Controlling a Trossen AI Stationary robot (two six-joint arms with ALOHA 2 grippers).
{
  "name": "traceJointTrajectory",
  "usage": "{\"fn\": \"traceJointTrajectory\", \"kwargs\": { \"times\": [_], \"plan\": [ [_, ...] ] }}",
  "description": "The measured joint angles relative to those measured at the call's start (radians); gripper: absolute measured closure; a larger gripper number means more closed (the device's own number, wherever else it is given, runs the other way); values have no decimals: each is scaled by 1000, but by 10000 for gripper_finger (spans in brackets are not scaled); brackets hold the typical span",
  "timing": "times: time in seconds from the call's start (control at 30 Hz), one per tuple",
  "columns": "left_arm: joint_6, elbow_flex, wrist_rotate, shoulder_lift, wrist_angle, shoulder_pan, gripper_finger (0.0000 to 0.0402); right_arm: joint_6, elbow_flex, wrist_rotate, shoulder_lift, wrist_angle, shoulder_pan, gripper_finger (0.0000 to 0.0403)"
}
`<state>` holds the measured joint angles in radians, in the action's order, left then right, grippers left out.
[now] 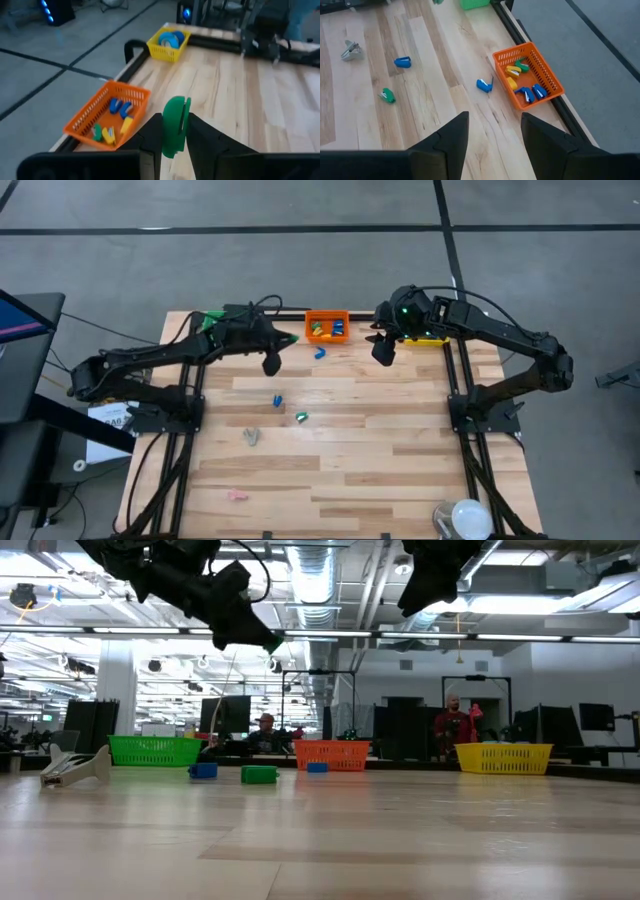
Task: Pick and place Stapler, Stapler remover, tape
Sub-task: Put the green stapler into the orange bin
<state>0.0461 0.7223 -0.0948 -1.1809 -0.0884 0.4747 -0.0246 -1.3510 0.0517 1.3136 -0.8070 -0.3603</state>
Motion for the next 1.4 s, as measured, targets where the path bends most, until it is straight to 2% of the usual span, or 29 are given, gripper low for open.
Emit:
{"fn": "traceJointTrajectory", "kwargs": {
  "times": [0.17, 0.43, 0.8, 1.4],
  "plan": [
    [-35, 23, -2, -3, -21, 15, 339, 0, 0, 0, 0, 0, 0, 230],
    [-55, 150, -6, -45, -25, 83, 339, 0, 0, 0, 0, 0, 0, 230],
    [-26, 314, -55, -247, -25, 126, 339, 0, 0, 0, 0, 0, 0, 230],
    [-25, 325, -71, -514, -38, 163, 339, 0, 2, -1, 19, 0, 0, 230]
  ]
}}
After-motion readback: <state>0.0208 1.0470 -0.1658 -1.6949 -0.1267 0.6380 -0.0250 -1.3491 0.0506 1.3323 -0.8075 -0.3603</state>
